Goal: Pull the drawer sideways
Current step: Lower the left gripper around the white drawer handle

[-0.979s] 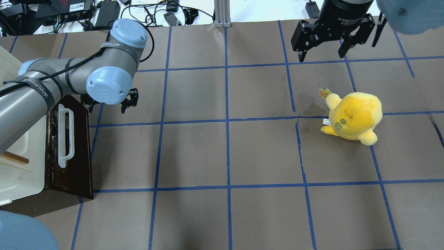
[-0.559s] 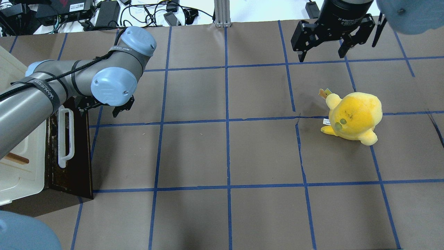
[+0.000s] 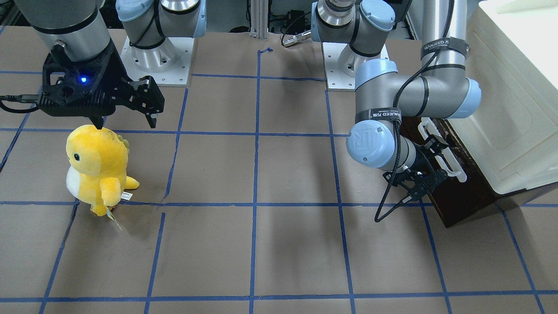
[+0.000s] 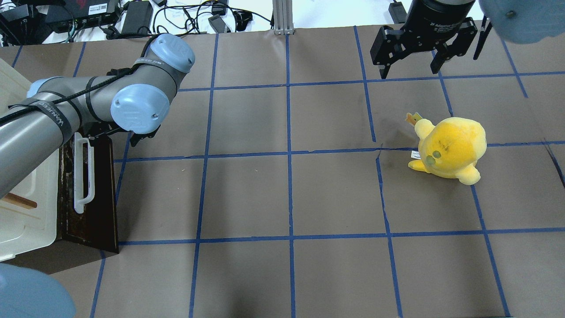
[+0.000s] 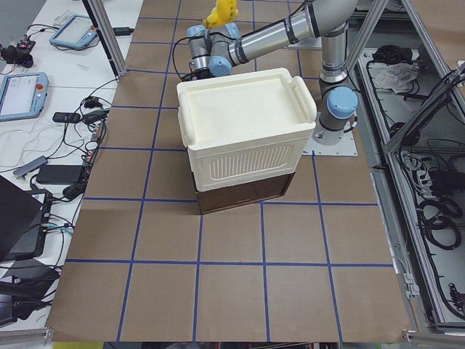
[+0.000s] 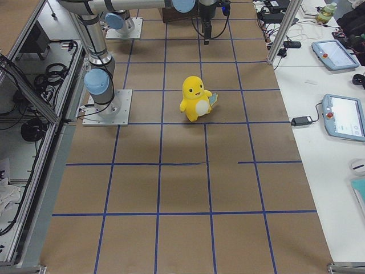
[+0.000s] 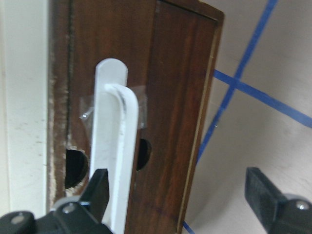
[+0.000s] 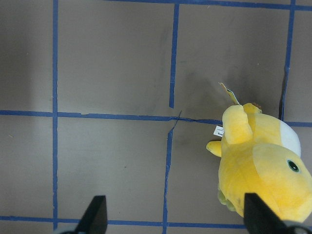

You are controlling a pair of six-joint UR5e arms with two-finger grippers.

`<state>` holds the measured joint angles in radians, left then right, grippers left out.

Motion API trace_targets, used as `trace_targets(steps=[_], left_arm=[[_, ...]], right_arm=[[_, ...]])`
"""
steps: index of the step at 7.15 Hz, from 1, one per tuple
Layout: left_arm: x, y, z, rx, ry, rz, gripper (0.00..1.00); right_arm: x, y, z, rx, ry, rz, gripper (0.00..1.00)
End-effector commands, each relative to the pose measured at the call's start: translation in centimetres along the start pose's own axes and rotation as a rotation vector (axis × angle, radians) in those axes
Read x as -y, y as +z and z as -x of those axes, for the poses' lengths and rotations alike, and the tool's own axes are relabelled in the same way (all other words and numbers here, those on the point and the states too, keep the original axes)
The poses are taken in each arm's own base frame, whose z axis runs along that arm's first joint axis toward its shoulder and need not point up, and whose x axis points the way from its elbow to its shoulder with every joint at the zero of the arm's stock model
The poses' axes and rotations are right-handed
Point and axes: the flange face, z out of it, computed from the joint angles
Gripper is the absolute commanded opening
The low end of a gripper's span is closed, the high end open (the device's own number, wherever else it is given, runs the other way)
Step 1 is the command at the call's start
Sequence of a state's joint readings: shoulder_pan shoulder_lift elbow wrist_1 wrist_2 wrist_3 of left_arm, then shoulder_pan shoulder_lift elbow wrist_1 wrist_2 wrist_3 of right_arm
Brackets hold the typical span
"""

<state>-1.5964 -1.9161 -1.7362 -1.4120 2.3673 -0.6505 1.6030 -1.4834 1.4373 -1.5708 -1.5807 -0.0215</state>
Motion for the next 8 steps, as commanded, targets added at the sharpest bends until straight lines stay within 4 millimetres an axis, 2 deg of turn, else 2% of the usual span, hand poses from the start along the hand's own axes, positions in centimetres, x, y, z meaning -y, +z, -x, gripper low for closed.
trace_targets(steps=[1, 2, 4, 8], left_arm=[[0.5, 1.0, 0.3, 0.02, -0.017, 0.011, 1.0], [0.3, 1.9, 0.2, 0.026, -0.035, 0.027, 0.99], [-0.6, 2.8, -0.2, 0.038, -0.021, 0.043, 0.85], [-0.2, 3.4, 0.3, 0.041, -0.015, 0.055, 0.85]], right_arm=[[0.0, 0.0, 0.0, 0.001, 0.0, 0.0, 1.0], [0.0, 0.0, 0.0, 0.001, 0.0, 0.0, 1.0], [0.0, 0.0, 0.0, -0.001, 0.0, 0.0, 1.0], [0.0, 0.0, 0.0, 0.001, -0.002, 0.0, 1.0]])
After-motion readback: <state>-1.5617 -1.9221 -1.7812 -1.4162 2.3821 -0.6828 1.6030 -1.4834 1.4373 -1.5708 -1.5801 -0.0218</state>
